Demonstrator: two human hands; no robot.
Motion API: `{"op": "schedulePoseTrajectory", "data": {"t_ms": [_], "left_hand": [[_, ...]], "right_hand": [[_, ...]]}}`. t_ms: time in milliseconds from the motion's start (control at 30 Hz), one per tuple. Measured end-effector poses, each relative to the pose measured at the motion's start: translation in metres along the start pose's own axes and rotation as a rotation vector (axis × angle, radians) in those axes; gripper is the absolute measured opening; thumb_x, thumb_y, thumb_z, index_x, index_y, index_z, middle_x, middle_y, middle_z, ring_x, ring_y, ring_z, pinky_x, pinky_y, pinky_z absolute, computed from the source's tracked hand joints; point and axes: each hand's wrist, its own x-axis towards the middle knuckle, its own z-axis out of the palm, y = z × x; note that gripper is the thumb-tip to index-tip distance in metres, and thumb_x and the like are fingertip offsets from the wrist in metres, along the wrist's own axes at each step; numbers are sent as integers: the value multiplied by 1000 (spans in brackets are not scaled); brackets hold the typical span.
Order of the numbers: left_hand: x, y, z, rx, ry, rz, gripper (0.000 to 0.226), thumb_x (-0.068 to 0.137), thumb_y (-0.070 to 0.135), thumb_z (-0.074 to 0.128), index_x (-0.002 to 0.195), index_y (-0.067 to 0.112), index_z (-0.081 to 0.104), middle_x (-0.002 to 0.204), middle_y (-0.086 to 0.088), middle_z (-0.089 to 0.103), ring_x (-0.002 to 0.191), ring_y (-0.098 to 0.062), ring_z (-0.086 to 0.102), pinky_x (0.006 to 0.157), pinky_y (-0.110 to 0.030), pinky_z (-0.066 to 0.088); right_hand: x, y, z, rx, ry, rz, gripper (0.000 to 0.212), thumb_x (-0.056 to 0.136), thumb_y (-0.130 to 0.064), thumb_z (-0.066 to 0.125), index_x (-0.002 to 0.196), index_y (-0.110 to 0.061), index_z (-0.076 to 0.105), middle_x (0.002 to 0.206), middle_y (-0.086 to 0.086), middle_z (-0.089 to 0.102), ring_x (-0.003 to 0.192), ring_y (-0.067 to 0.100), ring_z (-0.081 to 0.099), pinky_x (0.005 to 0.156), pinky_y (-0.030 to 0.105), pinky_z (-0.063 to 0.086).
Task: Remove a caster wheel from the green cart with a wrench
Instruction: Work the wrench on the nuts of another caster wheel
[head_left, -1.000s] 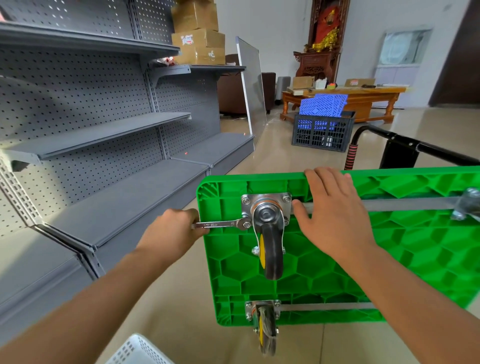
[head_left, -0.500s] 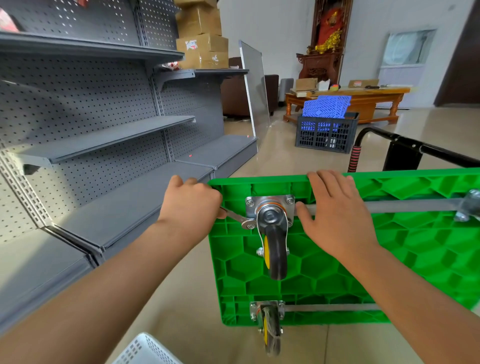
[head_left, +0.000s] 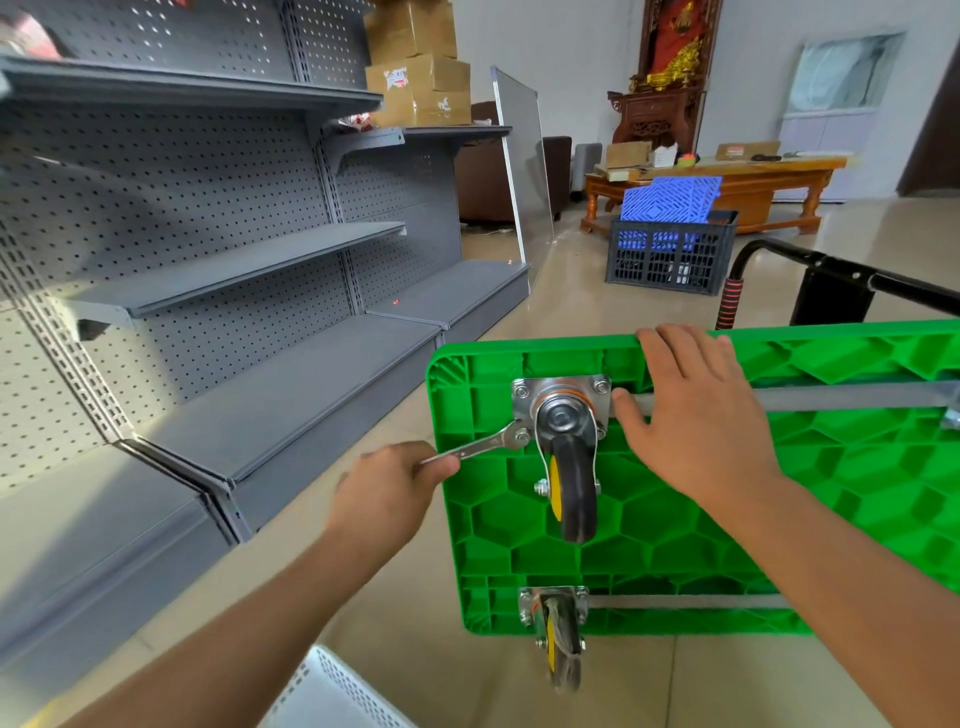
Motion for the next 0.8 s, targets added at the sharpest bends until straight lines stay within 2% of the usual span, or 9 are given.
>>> {"op": "schedulePoseTrajectory", "data": {"t_ms": [133, 267, 333, 433, 567, 633, 733, 800], "left_hand": [[-9, -6, 43, -321, -62, -146, 39, 96, 49, 62, 74, 18, 69, 50, 9, 50, 60, -18, 51, 58, -30, 38], [-17, -4, 74, -543, -57, -223, 45, 97, 51, 58, 73, 14, 66, 68, 3, 65, 64, -19, 56, 60, -29, 39], [-18, 1, 85, -572, -68, -241, 45, 99, 51, 54, 77, 16, 70, 78, 2, 72, 72, -23, 63, 61, -28, 40], [-18, 9, 98, -571, -95, -252, 48, 102, 51, 49, 80, 15, 71, 84, -1, 75, 73, -20, 62, 62, -27, 40], [-17, 14, 117, -665, -170, -257, 46, 105, 47, 45, 82, 16, 69, 81, 1, 75, 85, -21, 67, 80, -32, 49], [-18, 19, 124, -753, -219, -248, 45, 106, 44, 43, 84, 12, 65, 79, 0, 73, 77, -16, 65, 76, -29, 51], [-18, 26, 128, -824, -241, -247, 42, 108, 39, 41, 86, 10, 62, 77, -4, 69, 69, -11, 62, 64, -17, 47], [-16, 26, 129, -814, -250, -229, 42, 108, 39, 41, 85, 10, 61, 75, -3, 67, 69, -13, 61, 68, -20, 49]], "right_hand": [[1, 1, 1, 3, 13, -7, 66, 91, -47, 45, 143, -6, 46, 140, 13, 50, 136, 35, 40, 120, 53, 25], [1, 1, 1, 4, 11, -10, 67, 91, -47, 45, 143, -6, 45, 140, 12, 49, 135, 34, 40, 120, 53, 25], [1, 2, 1, 4, 6, -8, 67, 90, -47, 45, 144, -6, 45, 141, 12, 49, 136, 34, 39, 120, 53, 25], [2, 2, 1, 4, 7, -10, 67, 90, -48, 45, 144, -6, 45, 141, 12, 48, 136, 34, 39, 120, 53, 25], [1, 2, 2, 16, 23, -14, 67, 90, -47, 47, 143, -6, 46, 139, 13, 50, 135, 35, 40, 120, 54, 25], [1, 2, 2, 13, 25, -14, 67, 90, -47, 47, 143, -6, 45, 139, 13, 50, 135, 35, 40, 120, 54, 25], [1, 2, 1, 10, 14, -18, 66, 91, -47, 47, 144, -6, 44, 140, 12, 49, 136, 35, 39, 120, 54, 24], [2, 2, 0, 7, 5, -18, 65, 93, -46, 48, 144, -7, 43, 141, 12, 48, 137, 34, 38, 121, 53, 24]]}}
